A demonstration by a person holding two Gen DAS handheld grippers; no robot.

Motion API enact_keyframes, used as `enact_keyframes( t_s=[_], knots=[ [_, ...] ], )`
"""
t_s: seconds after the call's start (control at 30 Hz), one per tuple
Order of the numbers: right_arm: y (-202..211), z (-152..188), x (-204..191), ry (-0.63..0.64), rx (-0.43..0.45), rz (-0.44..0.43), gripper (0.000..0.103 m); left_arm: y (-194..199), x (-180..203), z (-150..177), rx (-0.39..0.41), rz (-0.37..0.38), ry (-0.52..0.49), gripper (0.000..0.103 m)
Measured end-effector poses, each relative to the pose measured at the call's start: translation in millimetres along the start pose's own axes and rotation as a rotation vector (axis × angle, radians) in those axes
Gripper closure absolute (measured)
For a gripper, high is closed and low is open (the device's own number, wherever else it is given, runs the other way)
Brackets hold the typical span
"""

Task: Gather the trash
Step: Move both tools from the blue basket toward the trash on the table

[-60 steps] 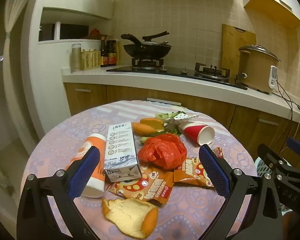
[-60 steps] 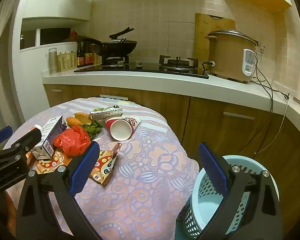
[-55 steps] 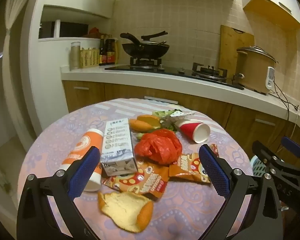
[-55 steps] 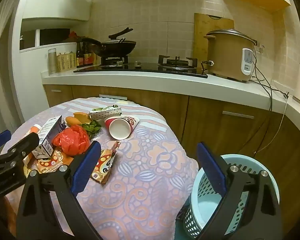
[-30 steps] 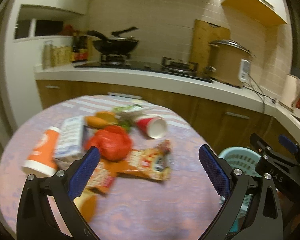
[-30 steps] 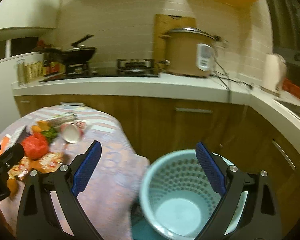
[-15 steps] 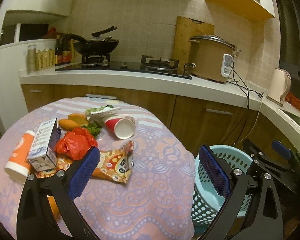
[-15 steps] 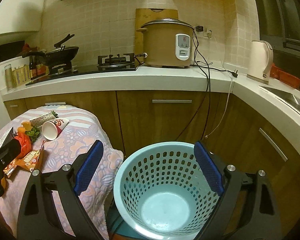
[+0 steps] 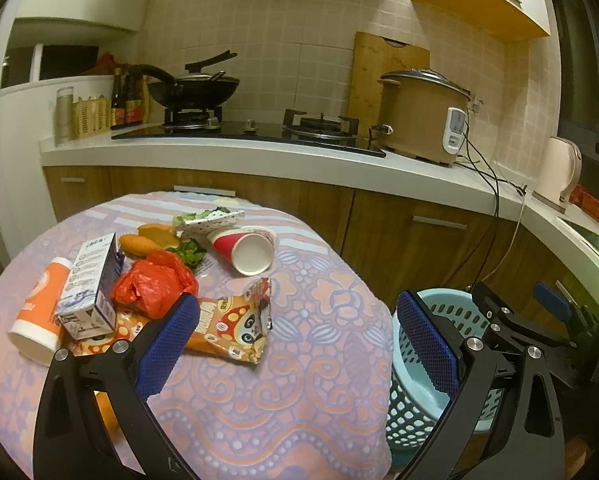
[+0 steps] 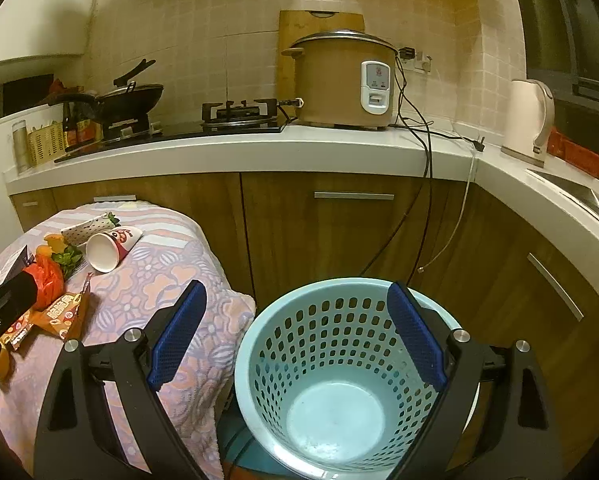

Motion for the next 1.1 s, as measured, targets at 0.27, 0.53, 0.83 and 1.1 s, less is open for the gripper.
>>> enact_keyframes(
  t_s=[0.27, 0.53, 0.83, 1.1],
  knots=[
    [1.1, 0.5, -8.0, 0.01, -0.006, -0.017, 0.016, 2.2, -9.7, -2.9, 0.004, -0.008, 0.022, 0.008],
    [3.9, -1.0, -22.8, 0.025, -0.009, -0.047, 0.016, 8.9, -23.4, -4.7, 0.015, -0.025, 0.041, 0.008],
    [6.9, -4.5, -54.4, 0.071, 0.001, -0.098, 0.024, 19.8, -63.3, -4.9, 0.026, -0.082, 0.083, 0.008],
    [6.3, -3.3, -88.3, 0.105, -0.007, -0.168, 0.033, 38.2, -115.5, -4.3, 0.029, -0.148, 0.144, 0.008]
  ],
)
Point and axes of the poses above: each gripper's, at about its wrist camera, not at the fingertips, and y roughly against the way its jaws point, x to its right, z to its underside, the point moved 9 cm from there along -y, roughly the way its jaws point, and after that the axes turned 1 degree about -x, right-handed, at the moved point
